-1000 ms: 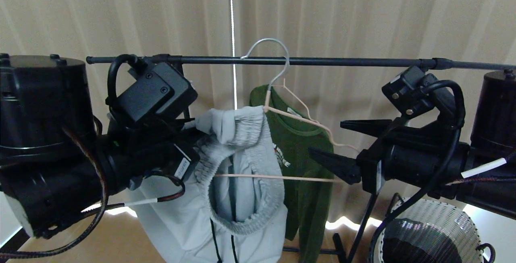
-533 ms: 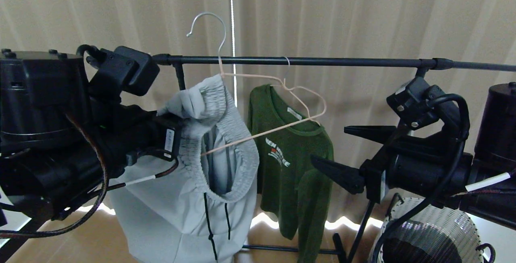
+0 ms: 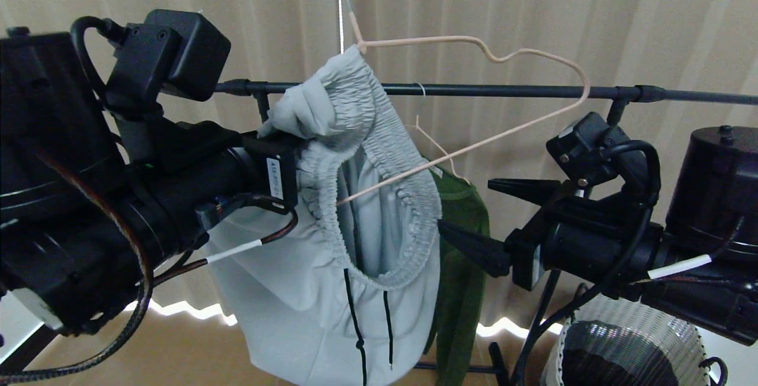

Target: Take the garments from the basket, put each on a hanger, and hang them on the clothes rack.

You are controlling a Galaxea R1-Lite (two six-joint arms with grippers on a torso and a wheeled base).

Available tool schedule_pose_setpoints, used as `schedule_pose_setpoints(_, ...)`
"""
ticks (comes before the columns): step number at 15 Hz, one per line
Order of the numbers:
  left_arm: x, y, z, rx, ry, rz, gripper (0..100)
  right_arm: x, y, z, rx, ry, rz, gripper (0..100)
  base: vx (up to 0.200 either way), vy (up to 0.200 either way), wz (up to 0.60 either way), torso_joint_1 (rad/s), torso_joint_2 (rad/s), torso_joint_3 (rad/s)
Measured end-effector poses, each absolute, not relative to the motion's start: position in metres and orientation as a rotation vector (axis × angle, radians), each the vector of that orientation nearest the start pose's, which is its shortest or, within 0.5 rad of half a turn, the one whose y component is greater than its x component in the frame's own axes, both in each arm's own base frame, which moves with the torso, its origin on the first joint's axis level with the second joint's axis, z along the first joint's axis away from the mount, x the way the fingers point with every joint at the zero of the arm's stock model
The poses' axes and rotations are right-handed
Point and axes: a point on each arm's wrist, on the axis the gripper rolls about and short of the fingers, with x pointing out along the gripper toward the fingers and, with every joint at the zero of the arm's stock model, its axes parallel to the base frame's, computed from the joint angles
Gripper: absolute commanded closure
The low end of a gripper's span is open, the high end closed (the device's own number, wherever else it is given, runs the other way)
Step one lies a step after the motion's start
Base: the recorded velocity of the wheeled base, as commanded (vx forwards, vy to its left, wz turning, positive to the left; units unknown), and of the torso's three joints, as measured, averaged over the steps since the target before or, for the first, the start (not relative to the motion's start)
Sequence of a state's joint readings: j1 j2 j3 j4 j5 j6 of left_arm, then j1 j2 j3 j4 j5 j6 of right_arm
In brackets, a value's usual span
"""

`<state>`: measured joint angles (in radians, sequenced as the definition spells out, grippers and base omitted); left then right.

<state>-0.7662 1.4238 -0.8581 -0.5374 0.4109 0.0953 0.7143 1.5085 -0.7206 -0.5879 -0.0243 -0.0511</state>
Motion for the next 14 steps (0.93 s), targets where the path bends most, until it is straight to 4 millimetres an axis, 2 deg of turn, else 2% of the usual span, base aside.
schedule_pose_setpoints(4,0.172,-0.173,0.265,0.117,-0.001,-0.415,100,0.205,0.178,0.198,-0.133,0.197,0.693,0,0.0,0.0,0.0,0.0,0.0,0.0)
schedule_pose_setpoints(5,0.172,-0.174,0.265,0.117,-0.003,-0.416,100,0.206,0.179,0.197,-0.135,0.202,0.692,100,0.0,0.0,0.0,0.0,0.0,0.0)
schedule_pose_setpoints(10,0.174,-0.169,0.267,0.113,-0.019,-0.394,100,0.208,0.176,0.194,-0.171,0.197,0.68,100,0.0,0.0,0.0,0.0,0.0,0.0)
schedule_pose_setpoints(14,0.185,-0.151,0.257,0.187,0.002,-0.312,100,0.22,0.153,0.201,-0.196,0.167,0.589,100,0.0,0.0,0.0,0.0,0.0,0.0)
